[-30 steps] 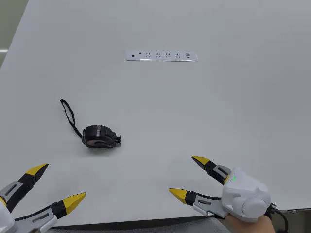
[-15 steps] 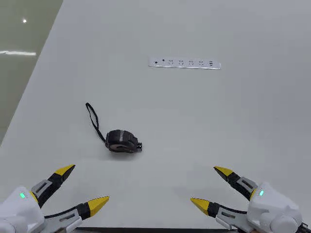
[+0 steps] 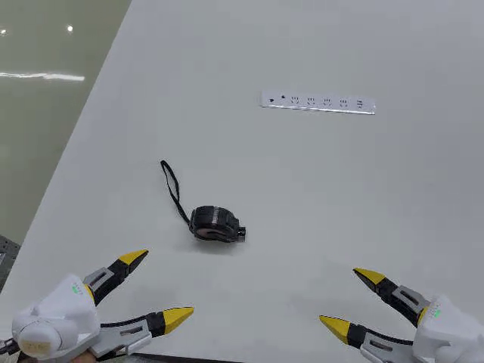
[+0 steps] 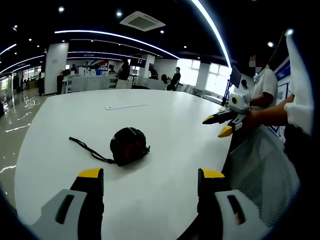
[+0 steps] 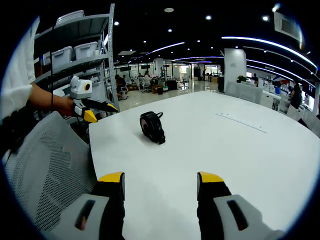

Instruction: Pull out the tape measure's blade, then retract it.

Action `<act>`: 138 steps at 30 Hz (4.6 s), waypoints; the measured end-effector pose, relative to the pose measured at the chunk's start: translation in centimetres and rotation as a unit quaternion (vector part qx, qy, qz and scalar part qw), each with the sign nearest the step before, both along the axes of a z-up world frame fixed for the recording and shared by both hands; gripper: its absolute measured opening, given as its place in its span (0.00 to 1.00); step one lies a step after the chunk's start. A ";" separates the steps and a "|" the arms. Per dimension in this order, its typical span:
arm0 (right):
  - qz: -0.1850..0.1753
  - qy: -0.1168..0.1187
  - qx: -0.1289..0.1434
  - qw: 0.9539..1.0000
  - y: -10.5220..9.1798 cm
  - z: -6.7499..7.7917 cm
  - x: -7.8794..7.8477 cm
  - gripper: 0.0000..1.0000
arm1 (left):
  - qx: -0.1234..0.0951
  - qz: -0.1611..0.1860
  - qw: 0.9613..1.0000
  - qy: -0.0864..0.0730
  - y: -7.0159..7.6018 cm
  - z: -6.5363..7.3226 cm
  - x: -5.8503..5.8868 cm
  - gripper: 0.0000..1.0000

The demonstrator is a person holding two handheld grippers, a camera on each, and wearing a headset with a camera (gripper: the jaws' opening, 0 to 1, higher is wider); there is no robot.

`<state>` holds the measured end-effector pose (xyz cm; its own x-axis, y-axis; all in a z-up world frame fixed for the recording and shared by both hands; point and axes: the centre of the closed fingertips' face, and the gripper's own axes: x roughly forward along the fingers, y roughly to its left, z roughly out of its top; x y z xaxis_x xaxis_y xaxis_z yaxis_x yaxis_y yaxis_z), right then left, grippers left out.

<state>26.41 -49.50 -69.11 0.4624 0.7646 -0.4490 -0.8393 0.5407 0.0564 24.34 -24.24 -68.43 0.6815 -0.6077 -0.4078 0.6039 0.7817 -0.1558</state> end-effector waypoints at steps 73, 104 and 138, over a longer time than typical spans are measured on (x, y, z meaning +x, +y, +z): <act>0.142 0.019 0.039 0.989 5.5 -3.3 6.6 0.51 | 0.078 -0.187 0.979 0.015 -1.1 -4.3 8.9 0.70; 0.174 0.025 0.038 0.984 7.7 -4.5 8.4 0.46 | 0.099 -0.232 0.967 0.035 -2.7 -6.1 11.5 0.58; 0.195 0.034 0.040 0.979 10.1 -5.8 10.1 0.44 | 0.113 -0.275 0.953 0.054 -3.6 -8.1 12.2 0.45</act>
